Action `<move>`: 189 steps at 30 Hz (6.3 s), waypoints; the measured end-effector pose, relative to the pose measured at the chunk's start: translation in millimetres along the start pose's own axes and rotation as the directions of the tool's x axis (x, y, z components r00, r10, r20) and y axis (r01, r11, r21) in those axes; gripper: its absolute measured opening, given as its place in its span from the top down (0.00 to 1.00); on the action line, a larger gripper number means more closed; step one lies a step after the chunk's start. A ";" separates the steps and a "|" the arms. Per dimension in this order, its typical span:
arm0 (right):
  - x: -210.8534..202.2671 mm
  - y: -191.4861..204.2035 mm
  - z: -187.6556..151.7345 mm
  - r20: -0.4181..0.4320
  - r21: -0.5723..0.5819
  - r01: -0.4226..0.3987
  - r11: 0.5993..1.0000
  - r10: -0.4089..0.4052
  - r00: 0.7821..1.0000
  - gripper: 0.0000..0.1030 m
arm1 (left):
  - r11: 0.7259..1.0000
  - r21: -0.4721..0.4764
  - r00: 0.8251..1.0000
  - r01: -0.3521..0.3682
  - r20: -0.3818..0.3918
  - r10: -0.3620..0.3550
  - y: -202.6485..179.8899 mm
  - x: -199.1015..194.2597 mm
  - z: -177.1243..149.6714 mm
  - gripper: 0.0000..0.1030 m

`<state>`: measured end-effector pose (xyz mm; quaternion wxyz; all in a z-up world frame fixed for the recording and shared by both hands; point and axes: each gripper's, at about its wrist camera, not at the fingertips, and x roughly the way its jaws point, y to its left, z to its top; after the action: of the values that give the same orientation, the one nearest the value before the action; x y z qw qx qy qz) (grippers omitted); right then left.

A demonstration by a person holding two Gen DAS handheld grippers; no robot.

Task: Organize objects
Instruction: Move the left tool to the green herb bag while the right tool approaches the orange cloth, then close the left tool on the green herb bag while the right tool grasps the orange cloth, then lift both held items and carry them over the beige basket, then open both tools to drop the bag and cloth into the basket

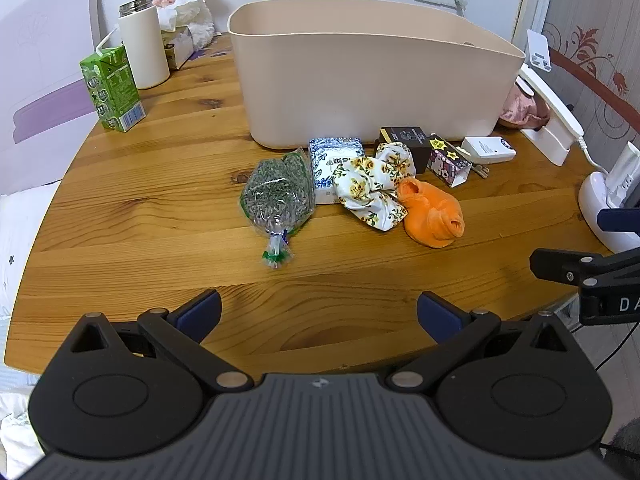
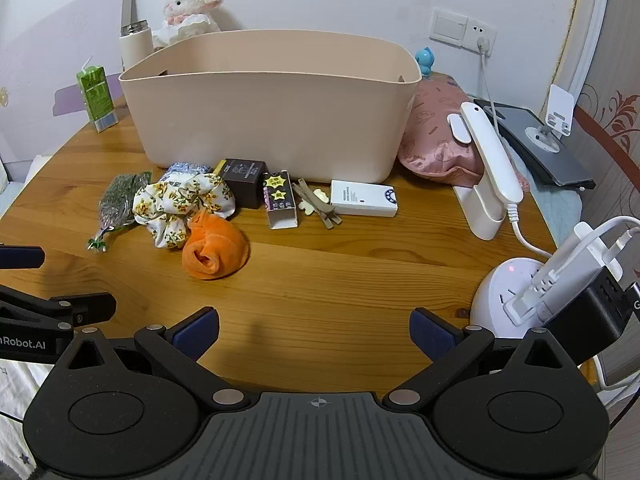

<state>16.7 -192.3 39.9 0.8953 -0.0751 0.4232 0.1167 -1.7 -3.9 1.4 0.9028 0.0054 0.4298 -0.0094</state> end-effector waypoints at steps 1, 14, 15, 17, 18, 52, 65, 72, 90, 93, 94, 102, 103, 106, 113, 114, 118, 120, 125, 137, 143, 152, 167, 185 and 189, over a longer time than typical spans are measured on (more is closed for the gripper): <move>0.1 0.4 0.0 0.000 -0.001 0.000 1.000 0.000 1.000 0.00 | 1.000 0.002 1.000 -0.002 -0.001 0.002 -0.1 0.2 -0.3 0.00; 2.1 2.0 -1.0 -0.005 -0.006 0.004 1.000 -0.004 1.000 0.00 | 1.000 0.010 1.000 0.007 -0.009 -0.007 -2.1 0.7 0.6 0.00; 2.2 2.0 -1.1 -0.005 -0.006 0.004 1.000 -0.004 1.000 0.00 | 1.000 0.010 1.000 0.007 -0.010 -0.007 -2.2 0.9 0.5 0.00; 2.4 2.3 -1.1 -0.005 -0.006 0.005 1.000 -0.005 1.000 0.00 | 1.000 0.012 1.000 0.008 -0.014 -0.008 -2.0 1.6 0.0 0.00; 2.5 2.2 -1.2 -0.004 -0.006 0.004 1.000 -0.004 1.000 0.00 | 1.000 0.012 1.000 0.009 -0.018 -0.008 -2.0 2.1 -0.1 0.00; 8.8 4.0 -0.9 -0.022 -0.015 -0.001 1.000 0.001 1.000 0.00 | 0.999 0.000 0.999 0.032 -0.025 -0.032 0.0 3.3 -0.3 0.00; 17.2 13.1 3.4 -0.039 -0.032 -0.012 0.999 0.011 0.999 0.00 | 1.000 0.000 1.000 -0.003 -0.028 0.003 9.3 9.9 1.5 0.00; 23.6 17.1 6.0 -0.052 -0.036 -0.020 0.999 0.018 0.999 0.00 | 1.000 0.013 1.000 0.001 -0.027 -0.001 11.1 14.7 7.2 0.00; 55.8 29.4 28.9 -0.038 -0.036 -0.095 0.995 0.094 0.995 0.04 | 0.999 0.015 0.999 0.029 -0.046 -0.029 30.9 47.0 31.4 0.01; 61.7 33.5 32.8 -0.044 -0.047 -0.106 0.993 0.104 0.994 0.07 | 0.999 0.019 0.998 0.039 -0.041 -0.038 34.5 50.8 35.4 0.08; 62.8 34.0 33.4 -0.046 -0.049 -0.110 0.993 0.108 0.993 0.08 | 0.999 0.022 0.998 0.045 -0.043 -0.044 34.7 52.2 36.4 0.09; 74.9 40.9 41.9 -0.066 -0.061 -0.149 0.987 0.145 0.987 0.20 | 0.996 0.054 0.997 0.065 -0.032 -0.063 36.9 61.0 46.4 0.17; 76.3 41.6 42.6 -0.069 -0.061 -0.152 0.987 0.147 0.987 0.21 | 0.997 0.051 0.998 0.065 -0.031 -0.063 37.7 61.8 47.7 0.17; 77.0 45.9 43.9 -0.057 -0.083 -0.136 0.987 0.132 0.990 0.32 | 0.997 0.041 0.998 0.066 -0.027 -0.065 40.1 62.9 50.9 0.22; 72.4 48.9 45.7 -0.046 -0.119 -0.155 0.981 0.151 0.988 0.79 | 0.998 0.032 0.998 0.057 -0.006 -0.057 45.1 60.6 52.9 0.50; 71.9 49.3 45.8 -0.049 -0.125 -0.158 0.979 0.153 0.987 0.85 | 0.998 0.028 0.998 0.063 -0.005 -0.063 46.0 60.0 52.6 0.51; 69.7 48.9 45.0 -0.053 -0.139 -0.152 0.978 0.146 0.988 0.87 | 0.996 0.014 0.996 0.089 0.002 -0.089 46.0 55.9 52.6 0.56; 67.3 46.1 44.4 -0.051 -0.136 -0.148 0.980 0.142 0.989 0.87 | 0.996 0.021 0.996 0.091 0.010 -0.091 44.0 52.8 52.4 0.56; 57.4 36.6 46.4 -0.026 -0.119 -0.132 0.984 0.130 0.991 0.87 | 0.995 0.029 0.995 0.091 0.038 -0.092 39.4 41.5 53.8 0.57; 21.4 4.8 78.0 0.122 -0.082 -0.103 0.991 0.113 0.986 0.87 | 0.995 0.065 0.972 0.074 0.218 -0.087 28.7 -13.1 87.5 0.57; 11.8 -9.1 109.0 0.214 -0.071 -0.081 0.994 0.095 0.972 0.87 | 0.993 0.101 0.951 0.061 0.295 -0.089 14.4 -22.8 124.8 0.57; 23.0 -31.5 159.5 0.281 -0.004 -0.084 0.996 0.082 0.956 0.87 | 0.992 0.123 0.948 0.020 0.313 -0.058 -11.3 6.5 185.8 0.57; 92.4 -36.5 178.3 0.155 0.020 0.007 1.000 -0.010 0.988 0.68 | 0.988 0.151 0.992 -0.009 0.130 -0.011 -30.3 97.2 206.0 0.55; 27.8 -51.6 132.1 0.193 0.019 -0.030 0.999 0.026 0.981 0.26 | 0.991 0.130 0.973 -0.010 0.231 -0.020 -29.3 12.7 159.7 0.09; 29.2 -48.6 113.3 0.153 0.000 -0.035 0.999 0.034 0.988 0.26 | 0.990 0.137 0.973 -0.018 0.229 -0.013 -24.8 4.0 138.6 0.09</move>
<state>131.7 -208.3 90.4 0.9231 -0.0576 0.3546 0.1371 107.8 -31.2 85.6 0.9438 0.0672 0.3212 -0.0384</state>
